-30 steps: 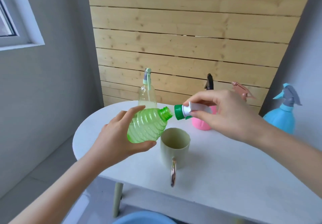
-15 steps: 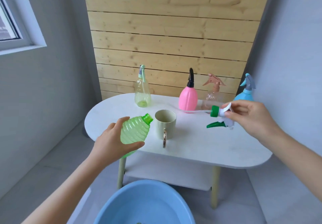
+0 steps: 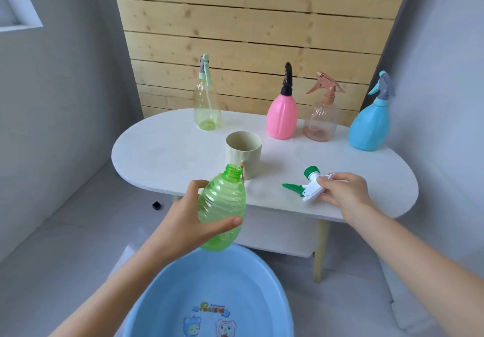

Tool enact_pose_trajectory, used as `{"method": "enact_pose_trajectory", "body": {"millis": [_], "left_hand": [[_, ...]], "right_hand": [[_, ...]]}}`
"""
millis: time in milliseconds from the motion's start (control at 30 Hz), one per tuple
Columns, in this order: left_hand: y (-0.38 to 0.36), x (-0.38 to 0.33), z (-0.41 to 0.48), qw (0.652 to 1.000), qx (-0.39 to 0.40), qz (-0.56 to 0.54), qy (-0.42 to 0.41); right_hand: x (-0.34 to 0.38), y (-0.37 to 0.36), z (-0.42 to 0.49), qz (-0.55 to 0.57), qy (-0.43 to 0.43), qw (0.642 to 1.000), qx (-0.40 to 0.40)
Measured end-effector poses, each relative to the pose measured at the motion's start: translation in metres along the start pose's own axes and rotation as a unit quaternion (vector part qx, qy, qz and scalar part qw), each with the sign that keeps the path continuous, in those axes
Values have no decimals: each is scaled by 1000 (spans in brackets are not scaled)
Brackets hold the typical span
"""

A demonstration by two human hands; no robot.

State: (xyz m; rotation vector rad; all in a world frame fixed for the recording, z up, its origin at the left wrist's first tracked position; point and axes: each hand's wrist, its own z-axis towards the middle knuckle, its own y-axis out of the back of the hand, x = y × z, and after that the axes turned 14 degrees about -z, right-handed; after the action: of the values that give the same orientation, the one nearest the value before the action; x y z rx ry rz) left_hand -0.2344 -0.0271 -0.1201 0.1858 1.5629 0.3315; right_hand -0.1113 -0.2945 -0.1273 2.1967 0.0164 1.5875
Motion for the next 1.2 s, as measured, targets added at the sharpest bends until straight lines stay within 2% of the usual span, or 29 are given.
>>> {"method": "enact_pose_trajectory", "body": {"millis": [100,267,367,533,633,767,1033,1200], "left_hand": [[-3,5,0,1000,10,-15,18],[-4,13,0,999,7,-29,38],[-4,16,-3,997,7,-56,51],[-7,3,-16,990,10,-115,82],[-9,-7,-24,982,26,-166,86],[-9,-4,-33,965,58,-239,95],[16,32,-59,932,136,-285,178],[32,101,-78,964,19,-146,222]], "right_hand": [[-9,-12,13,-32,-1,999,-13],[-16,-13,6,-165,59,984,-21],[-10,-6,-10,-243,112,963,29],[17,6,-62,-281,197,934,101],[25,2,-106,-291,243,901,211],[15,-23,-149,-316,228,868,308],[-17,-68,-160,-340,218,860,311],[-71,-103,-136,-419,202,807,365]]}}
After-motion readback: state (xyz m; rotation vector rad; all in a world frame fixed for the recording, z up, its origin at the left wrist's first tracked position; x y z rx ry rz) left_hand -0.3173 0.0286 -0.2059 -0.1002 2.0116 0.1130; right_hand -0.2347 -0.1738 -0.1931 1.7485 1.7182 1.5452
